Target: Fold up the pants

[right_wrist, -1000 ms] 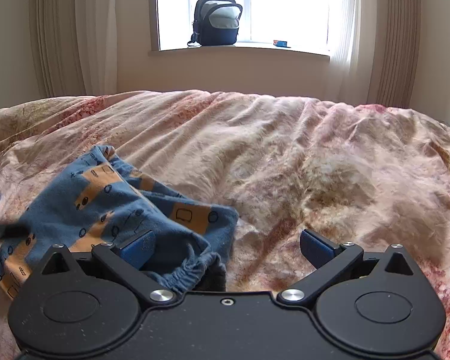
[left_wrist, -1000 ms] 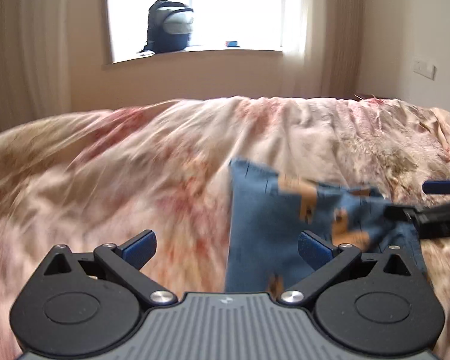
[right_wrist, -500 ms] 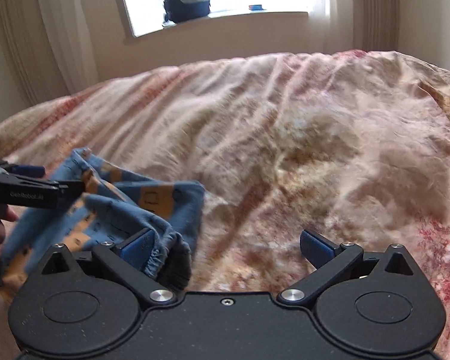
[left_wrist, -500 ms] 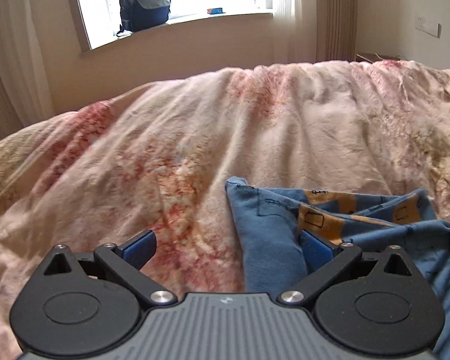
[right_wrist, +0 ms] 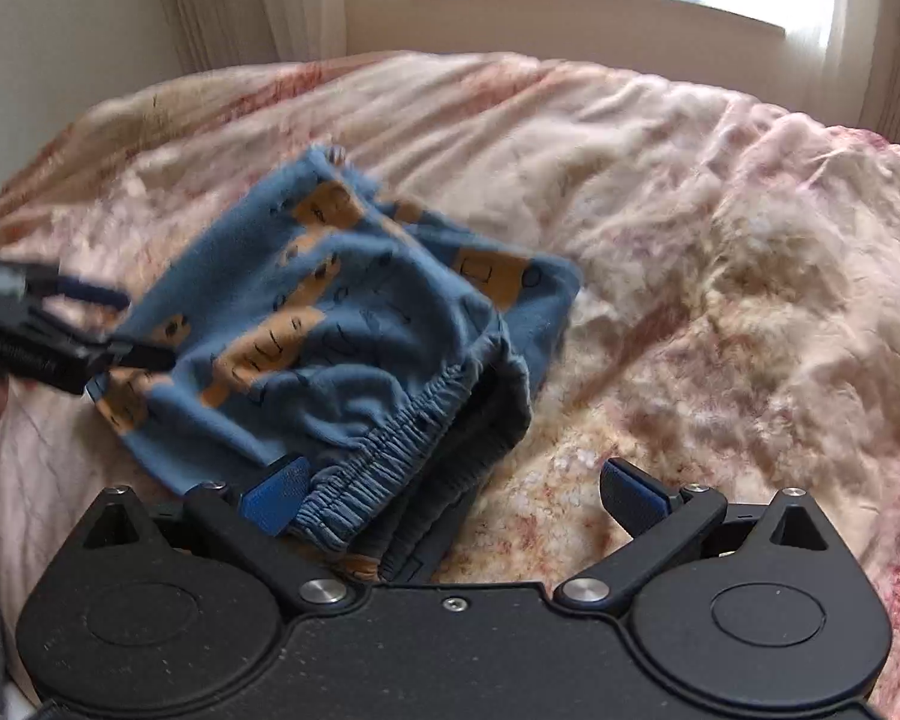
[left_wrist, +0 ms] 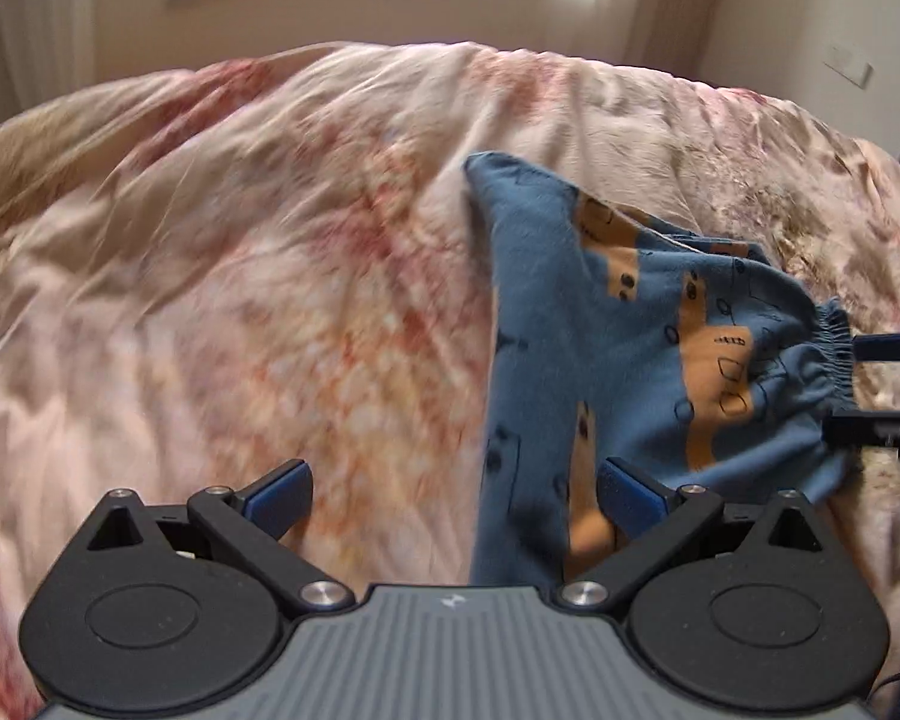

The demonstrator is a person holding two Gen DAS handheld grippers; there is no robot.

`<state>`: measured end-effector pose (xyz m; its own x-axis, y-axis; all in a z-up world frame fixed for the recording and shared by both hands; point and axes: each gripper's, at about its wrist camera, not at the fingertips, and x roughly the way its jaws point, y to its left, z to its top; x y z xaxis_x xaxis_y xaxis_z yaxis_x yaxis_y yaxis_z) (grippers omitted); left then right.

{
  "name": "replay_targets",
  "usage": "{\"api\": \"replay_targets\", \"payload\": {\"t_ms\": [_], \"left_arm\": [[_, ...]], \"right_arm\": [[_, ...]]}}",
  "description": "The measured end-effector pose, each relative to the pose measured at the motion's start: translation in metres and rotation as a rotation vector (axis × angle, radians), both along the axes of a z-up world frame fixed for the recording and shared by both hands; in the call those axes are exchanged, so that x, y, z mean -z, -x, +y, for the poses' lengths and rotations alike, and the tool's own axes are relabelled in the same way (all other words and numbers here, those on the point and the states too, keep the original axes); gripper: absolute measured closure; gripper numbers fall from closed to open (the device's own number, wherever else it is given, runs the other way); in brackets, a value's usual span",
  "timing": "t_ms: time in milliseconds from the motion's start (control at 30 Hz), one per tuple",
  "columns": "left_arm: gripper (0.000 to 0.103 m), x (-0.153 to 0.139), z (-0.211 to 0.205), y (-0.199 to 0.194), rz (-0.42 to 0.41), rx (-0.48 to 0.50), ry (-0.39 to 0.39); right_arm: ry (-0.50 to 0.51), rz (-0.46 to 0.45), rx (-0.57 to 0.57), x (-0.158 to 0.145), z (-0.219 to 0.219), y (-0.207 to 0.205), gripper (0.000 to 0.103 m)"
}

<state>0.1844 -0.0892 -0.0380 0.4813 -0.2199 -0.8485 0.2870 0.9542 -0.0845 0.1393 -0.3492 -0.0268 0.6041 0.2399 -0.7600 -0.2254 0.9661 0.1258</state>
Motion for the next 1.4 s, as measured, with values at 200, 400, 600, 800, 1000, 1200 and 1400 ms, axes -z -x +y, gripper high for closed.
{"api": "replay_targets", "payload": {"t_ms": [200,400,600,800,1000,1200,1400], "left_arm": [[0.0,-0.01,0.01,0.014,-0.036,-0.014,0.054],[0.0,-0.007,0.008,0.01,-0.046,0.007,0.101],[0.0,0.001,0.01,0.002,-0.082,-0.011,0.178],[0.0,0.015,0.023,-0.005,-0.1,-0.053,0.338],[0.0,0.02,0.034,-0.005,-0.142,-0.035,0.476],[0.0,0.03,0.036,-0.009,-0.111,-0.01,0.548],[0.0,0.031,0.038,-0.008,-0.09,-0.007,0.597]], "right_arm": [[-0.093,-0.205,0.158,-0.021,-0.013,0.009,0.001],[-0.11,-0.24,0.211,-0.01,-0.015,-0.009,0.0],[-0.199,-0.214,0.268,0.009,-0.022,-0.029,0.001],[-0.241,-0.21,0.283,0.021,-0.023,-0.042,0.0],[-0.324,-0.202,0.271,0.03,-0.031,-0.057,0.001],[-0.419,-0.109,0.229,0.041,-0.032,-0.064,0.001],[-0.52,-0.107,0.261,0.043,-0.039,-0.061,0.001]]}}
